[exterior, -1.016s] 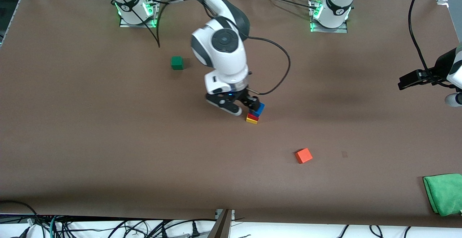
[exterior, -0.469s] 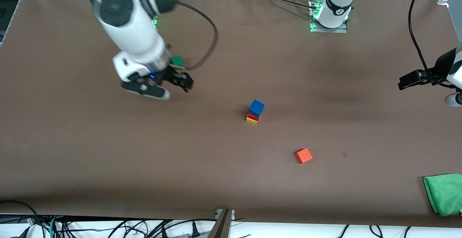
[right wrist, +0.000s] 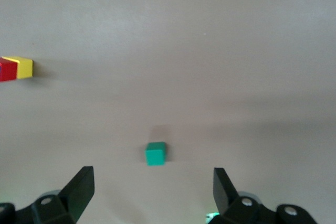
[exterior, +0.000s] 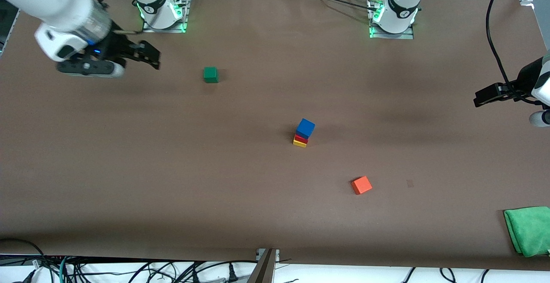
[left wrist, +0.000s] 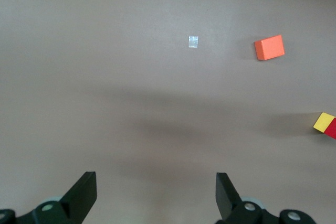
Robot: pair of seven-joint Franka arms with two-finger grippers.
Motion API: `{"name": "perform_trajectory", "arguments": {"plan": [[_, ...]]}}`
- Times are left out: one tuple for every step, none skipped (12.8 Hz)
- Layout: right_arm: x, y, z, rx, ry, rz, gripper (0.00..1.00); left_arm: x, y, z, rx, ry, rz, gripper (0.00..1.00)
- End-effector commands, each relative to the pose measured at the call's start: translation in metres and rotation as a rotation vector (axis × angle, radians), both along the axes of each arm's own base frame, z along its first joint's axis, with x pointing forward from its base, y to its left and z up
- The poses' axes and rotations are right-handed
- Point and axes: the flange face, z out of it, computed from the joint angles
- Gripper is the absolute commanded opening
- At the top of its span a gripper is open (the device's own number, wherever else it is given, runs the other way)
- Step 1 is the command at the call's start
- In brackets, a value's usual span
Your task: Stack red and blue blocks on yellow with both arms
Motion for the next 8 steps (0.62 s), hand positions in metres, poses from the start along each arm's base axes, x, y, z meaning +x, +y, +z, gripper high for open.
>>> {"name": "perform_trajectory", "arguments": {"plan": [[-0.009, -0.030, -0.005, -0.010, -0.008, 0.087, 1.00, -0.002, -0.003, 0.003, -0.022, -0.005, -0.021, 1.00], [-0.007, -0.033, -0.005, -0.018, -0.010, 0.105, 1.00, -0.002, -0.008, 0.004, -0.022, -0.010, -0.026, 1.00], [-0.005, -0.033, -0.004, -0.035, -0.015, 0.123, 1.00, -0.002, -0.011, 0.004, -0.022, -0.010, -0.027, 1.00], [-0.002, -0.033, -0.003, -0.036, -0.019, 0.126, 1.00, -0.002, -0.012, 0.005, -0.022, -0.011, -0.029, 1.00], [0.003, -0.032, -0.003, -0.036, -0.020, 0.126, 1.00, -0.002, -0.012, 0.004, -0.022, -0.010, -0.029, 1.00], [0.006, -0.031, -0.003, -0.038, -0.022, 0.127, 1.00, -0.002, -0.011, 0.003, -0.023, -0.008, -0.030, 1.00], [0.009, -0.031, -0.002, -0.046, -0.027, 0.131, 1.00, -0.002, -0.008, 0.004, -0.024, -0.010, -0.029, 1.00], [0.011, -0.031, -0.002, -0.051, -0.026, 0.133, 1.00, -0.002, -0.006, 0.003, -0.025, -0.008, -0.026, 1.00]]}}
